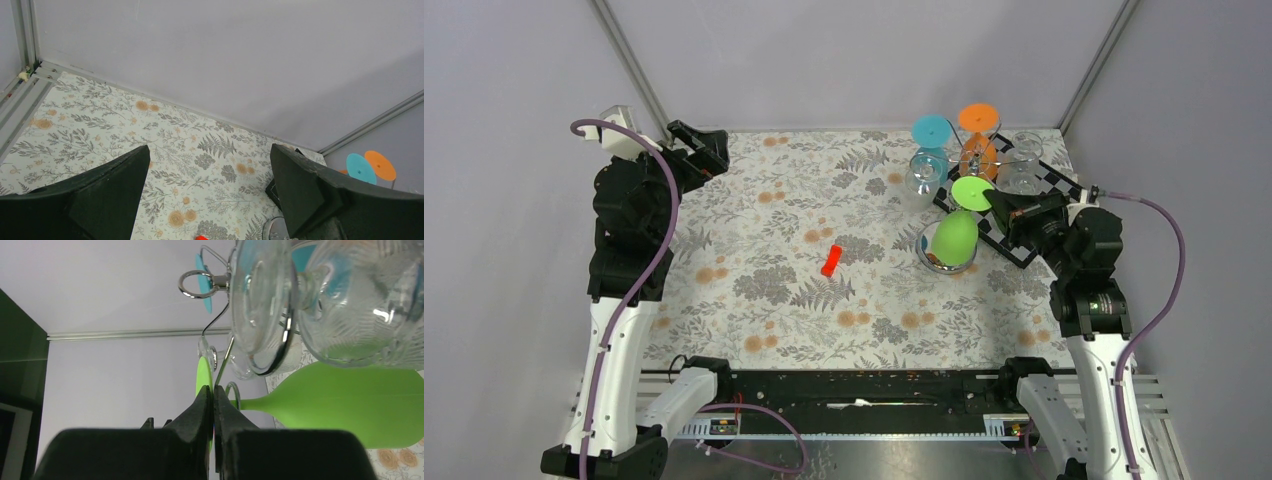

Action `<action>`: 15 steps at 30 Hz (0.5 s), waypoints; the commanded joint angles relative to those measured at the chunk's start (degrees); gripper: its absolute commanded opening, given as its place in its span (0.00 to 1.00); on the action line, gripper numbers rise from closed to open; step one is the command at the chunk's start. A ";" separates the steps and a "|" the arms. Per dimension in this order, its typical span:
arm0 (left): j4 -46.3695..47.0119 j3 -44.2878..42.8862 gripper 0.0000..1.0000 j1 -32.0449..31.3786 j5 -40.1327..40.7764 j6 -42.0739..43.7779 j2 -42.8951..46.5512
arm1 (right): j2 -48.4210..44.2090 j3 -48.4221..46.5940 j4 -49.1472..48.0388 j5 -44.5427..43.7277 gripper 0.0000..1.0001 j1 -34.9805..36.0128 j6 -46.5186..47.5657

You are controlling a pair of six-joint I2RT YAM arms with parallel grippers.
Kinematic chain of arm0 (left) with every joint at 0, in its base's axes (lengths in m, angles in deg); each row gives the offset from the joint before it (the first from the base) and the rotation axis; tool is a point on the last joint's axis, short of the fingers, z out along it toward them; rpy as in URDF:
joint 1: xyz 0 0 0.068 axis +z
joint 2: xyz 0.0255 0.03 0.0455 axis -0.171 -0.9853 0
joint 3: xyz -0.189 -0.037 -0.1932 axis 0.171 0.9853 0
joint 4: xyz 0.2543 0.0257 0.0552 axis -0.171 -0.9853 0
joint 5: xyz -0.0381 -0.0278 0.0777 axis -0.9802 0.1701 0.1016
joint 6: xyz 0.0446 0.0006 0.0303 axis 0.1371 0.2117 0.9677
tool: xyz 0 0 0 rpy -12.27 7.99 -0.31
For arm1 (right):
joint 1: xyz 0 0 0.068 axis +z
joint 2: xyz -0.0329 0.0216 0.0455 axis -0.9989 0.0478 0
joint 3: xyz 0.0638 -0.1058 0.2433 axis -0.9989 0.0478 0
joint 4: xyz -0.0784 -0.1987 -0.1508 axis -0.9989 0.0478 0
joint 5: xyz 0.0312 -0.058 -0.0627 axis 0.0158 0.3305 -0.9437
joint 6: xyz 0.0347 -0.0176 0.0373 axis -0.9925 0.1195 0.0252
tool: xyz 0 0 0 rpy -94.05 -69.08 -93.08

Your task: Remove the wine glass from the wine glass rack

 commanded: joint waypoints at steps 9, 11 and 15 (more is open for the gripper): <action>1.59 -1.22 0.99 0.18 1.24 -1.02 0.11 | 1.33 -4.02 -5.73 4.43 0.00 0.38 5.37; 1.59 -1.27 0.99 0.21 1.15 -1.10 -0.02 | 1.80 -4.15 -5.28 5.17 0.00 0.37 5.57; 1.66 -1.21 0.99 0.18 1.11 -1.11 -0.17 | 1.98 -3.55 -6.87 6.90 0.00 0.50 4.85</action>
